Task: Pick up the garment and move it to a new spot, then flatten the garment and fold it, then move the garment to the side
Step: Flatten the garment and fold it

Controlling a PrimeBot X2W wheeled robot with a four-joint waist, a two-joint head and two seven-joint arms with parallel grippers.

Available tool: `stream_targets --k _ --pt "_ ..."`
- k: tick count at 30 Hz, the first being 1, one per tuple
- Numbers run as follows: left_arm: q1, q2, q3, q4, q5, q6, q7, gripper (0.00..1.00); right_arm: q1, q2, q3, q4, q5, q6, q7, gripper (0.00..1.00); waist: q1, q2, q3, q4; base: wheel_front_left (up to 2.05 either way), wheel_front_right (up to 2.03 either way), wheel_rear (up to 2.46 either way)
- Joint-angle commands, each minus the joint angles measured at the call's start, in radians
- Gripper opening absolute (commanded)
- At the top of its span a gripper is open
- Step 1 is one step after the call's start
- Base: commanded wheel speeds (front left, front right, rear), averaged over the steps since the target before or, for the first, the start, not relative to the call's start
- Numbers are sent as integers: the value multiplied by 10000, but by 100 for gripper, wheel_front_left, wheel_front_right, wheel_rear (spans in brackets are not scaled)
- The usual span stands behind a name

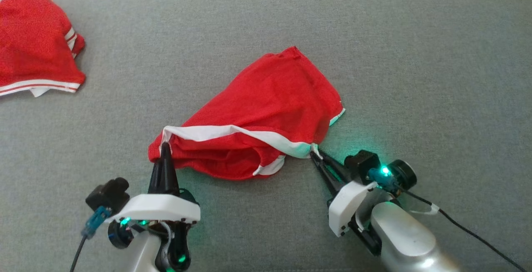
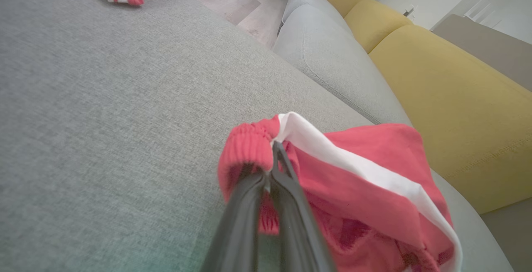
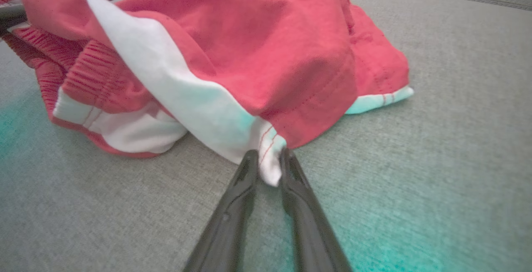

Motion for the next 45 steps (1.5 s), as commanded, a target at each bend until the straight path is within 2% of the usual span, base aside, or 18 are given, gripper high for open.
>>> stream_targets --k 1,5,10,16,18,19,22,28,31,34,36,39,45 --pt "-336 190 169 -365 63 26 5 0 -141 24 276 -55 121 75 51 0 0 0 -33 17 0 0 0" --pt "-339 301 114 -525 128 -12 10 0 -225 24 77 -187 249 75 -134 0 0 0 -175 -31 0 0 0" --pt "-468 713 -26 -1082 385 -80 189 0 -350 24 -828 -913 231 75 -334 0 0 0 -533 -214 0 0 0" --pt "-870 1575 -93 -2658 679 -287 740 0 -334 -144 -2594 -2895 -789 75 -372 0 0 0 -1202 -557 0 0 0" --pt "-1055 1911 -125 -3358 811 -307 1053 0 -174 -304 -3053 -3815 -1045 75 -372 0 0 0 -1449 -672 0 0 0" --pt "-1055 1911 -125 -3358 811 -307 1053 0 -174 -304 -3053 -3815 -1045 75 -372 0 0 0 -1449 -672 0 0 0" --pt "-1401 2421 -236 -4480 955 -356 1758 0 130 -491 -3569 -5376 -1180 75 -32 0 0 0 -1786 -842 0 0 0" --pt "-2567 3350 -436 -6480 1170 -455 3423 0 685 -929 -4359 -9103 -1340 75 1477 0 0 0 -2185 -1148 0 0 0" --pt "-3238 3685 -485 -7055 1130 -537 4204 0 816 -1087 -4696 -10787 -1438 75 2270 0 0 0 -2200 -1290 0 0 0" --pt "-3829 3922 -530 -7142 1075 -639 4799 0 825 -1229 -4821 -11884 -1483 75 2988 0 0 0 -2053 -1424 0 0 0" --pt "-4164 3974 -590 -6923 996 -713 5094 0 738 -1328 -4829 -12125 -1442 75 3359 0 0 0 -1840 -1494 0 0 0" --pt "-4773 3949 -721 -6361 957 -846 5399 0 351 -1424 -4698 -11829 -1194 75 3691 0 0 0 -1221 -1574 0 0 0" --pt "-6803 3834 -859 -4599 1450 -1130 5412 0 -1843 -1549 -4030 -9629 -948 75 3553 0 0 0 386 -1818 0 0 0"
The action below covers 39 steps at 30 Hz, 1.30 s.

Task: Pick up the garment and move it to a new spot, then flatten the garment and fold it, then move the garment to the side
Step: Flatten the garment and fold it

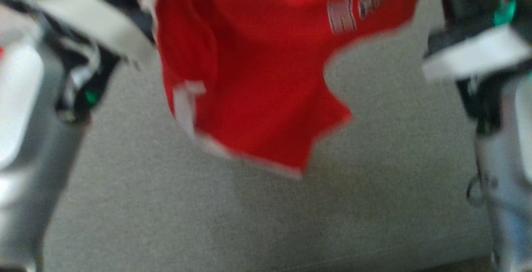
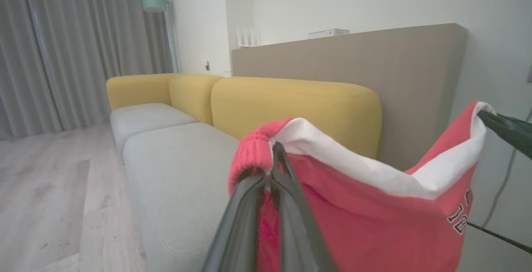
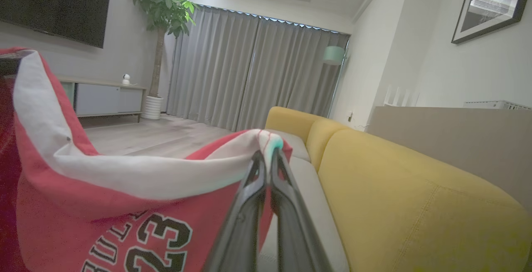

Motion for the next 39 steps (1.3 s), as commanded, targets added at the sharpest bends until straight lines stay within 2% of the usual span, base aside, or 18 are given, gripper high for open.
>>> stream_targets --k 1,6,10,15,21,25,30,31,32,39 --pt "-1183 284 448 71 248 -77 -164 0 -1058 10 151 135 -10 75 -201 0 -2 0 987 -236 0 0 0" --pt "-3209 -8 581 1810 925 -247 -1463 0 -3431 540 -35 2292 -661 75 -1246 0 -2 0 1698 -403 0 0 0" --pt "-3865 -322 533 2716 1044 -353 -2433 0 -4210 1035 -196 3280 -1145 75 -2085 0 -2 0 2253 -436 0 0 0" --pt "-2969 -472 37 3168 716 -485 -3045 0 -3481 1309 28 4011 -1395 75 -2933 0 -2 0 2680 -384 0 0 0" --pt "-579 -449 -640 2679 149 -538 -3879 0 -1284 1431 147 4133 -1194 75 -3495 0 -2 0 2558 -316 0 0 0" --pt "1165 -371 -1117 1901 -145 -547 -4356 0 463 1442 -266 3397 -1157 75 -3601 0 -2 0 2185 -249 0 0 0" --pt "3422 -199 -1639 721 -334 -382 -4656 0 2832 1431 -687 1771 -1156 75 -3148 0 -2 0 1493 -224 0 0 0" --pt "3868 -175 -1763 474 -371 -307 -4661 0 3315 1417 -777 1399 -1192 75 -2950 0 -2 0 1329 -219 0 0 0" --pt "4701 -93 -1980 10 -428 -118 -4647 0 4247 1415 -982 524 -1233 75 -2560 0 -2 0 1032 -219 0 0 0" --pt "7060 75 -2254 -1520 -891 758 -4670 0 7127 1446 -1543 -2615 -1481 75 -890 0 -2 0 209 -135 0 0 0"
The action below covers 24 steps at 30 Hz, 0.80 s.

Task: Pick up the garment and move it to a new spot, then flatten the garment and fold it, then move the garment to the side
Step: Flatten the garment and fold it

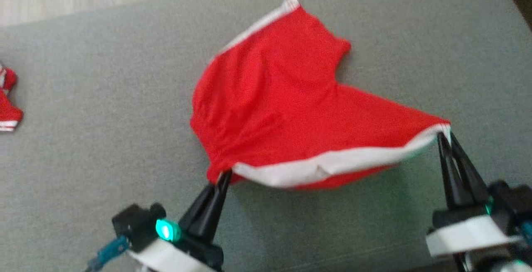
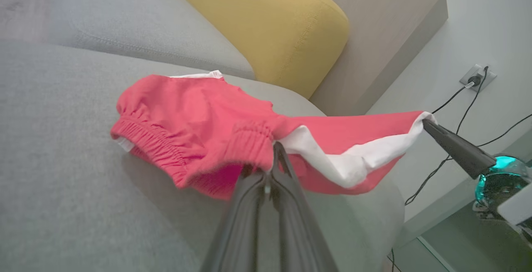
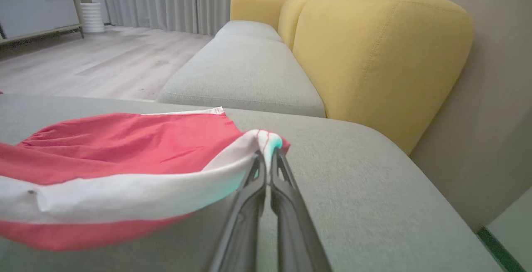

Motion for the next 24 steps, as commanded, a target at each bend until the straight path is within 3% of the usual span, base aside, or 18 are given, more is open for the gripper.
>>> stream_targets --k 1,4,9,18,24 --pt "24 279 214 -565 -84 130 31 0 145 -21 145 -900 -146 75 346 0 4 -1 -288 98 0 0 0" --pt "378 289 152 -881 -305 295 193 0 456 -55 125 -1755 -158 75 871 0 4 -1 -336 250 0 0 0" --pt "75 -185 31 -587 -907 127 557 0 -199 -543 66 -1546 51 75 1656 0 4 -1 -127 731 0 0 0" --pt "-2238 -1614 802 1915 -1898 -6 715 0 -3981 -2371 532 1727 1068 75 2574 0 4 -1 1054 1696 0 0 0" --pt "-3614 -2326 1195 3479 -2257 122 854 0 -6513 -2956 1525 3920 1513 75 2926 0 4 -1 1724 2109 0 0 0"
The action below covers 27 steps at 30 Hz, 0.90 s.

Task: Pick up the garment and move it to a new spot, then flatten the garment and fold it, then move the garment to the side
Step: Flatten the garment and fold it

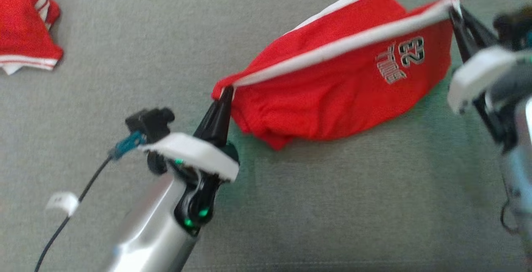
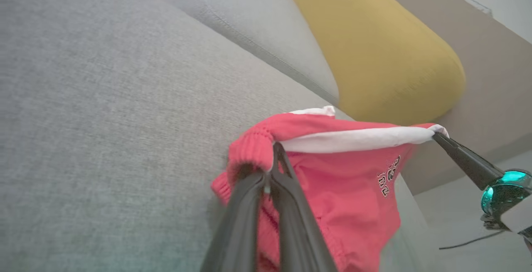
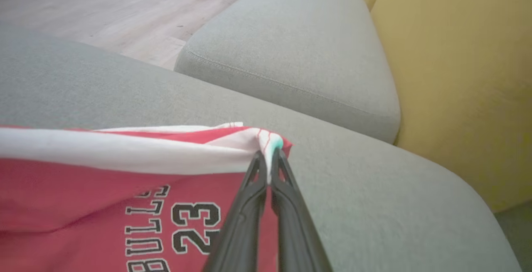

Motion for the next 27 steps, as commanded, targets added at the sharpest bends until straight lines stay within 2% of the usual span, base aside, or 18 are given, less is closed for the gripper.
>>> stream_targets --k 1,7,13,14,15,16,17,18,22,27 --pt "-347 -13 437 -130 -66 74 9 0 -302 -180 234 -79 133 75 82 0 -4 0 411 376 0 0 0" --pt "-1363 -585 260 1134 -233 -86 190 0 -2253 -387 1187 2287 427 75 38 0 -4 0 750 863 0 0 0" --pt "-1958 -846 -9 1804 -268 -160 86 0 -3510 -327 1571 4124 419 75 -521 0 -4 0 768 1140 0 0 0" --pt "-2036 -872 -58 1875 -274 -159 64 0 -3671 -307 1532 4409 334 75 -687 12 -4 0 765 1170 0 0 0" --pt "-2102 -894 -104 1937 -285 -149 42 0 -3816 -257 1472 4668 237 75 -900 47 -4 0 762 1189 0 0 0" --pt "-2171 -911 -167 1980 -258 -149 0 14 -3941 -181 1398 4912 159 75 -1143 100 -4 0 758 1201 0 0 0" --pt "-2230 -922 -242 2010 -187 -150 -75 44 -4042 -106 1345 5164 78 75 -1348 100 -4 0 751 1206 0 0 0" --pt "-2264 -930 -327 2032 -114 -151 -131 100 -4124 -40 1330 5391 1 75 -1523 100 -4 0 738 1206 0 0 0" --pt "-2137 -907 -554 1951 42 -184 -308 100 -4218 216 1263 6147 -85 75 -2223 100 -4 0 605 1152 0 0 0" --pt "-1525 -178 -862 1268 759 -84 -810 100 -4034 320 1394 6785 230 75 -2755 100 -4 0 225 1021 0 0 0"
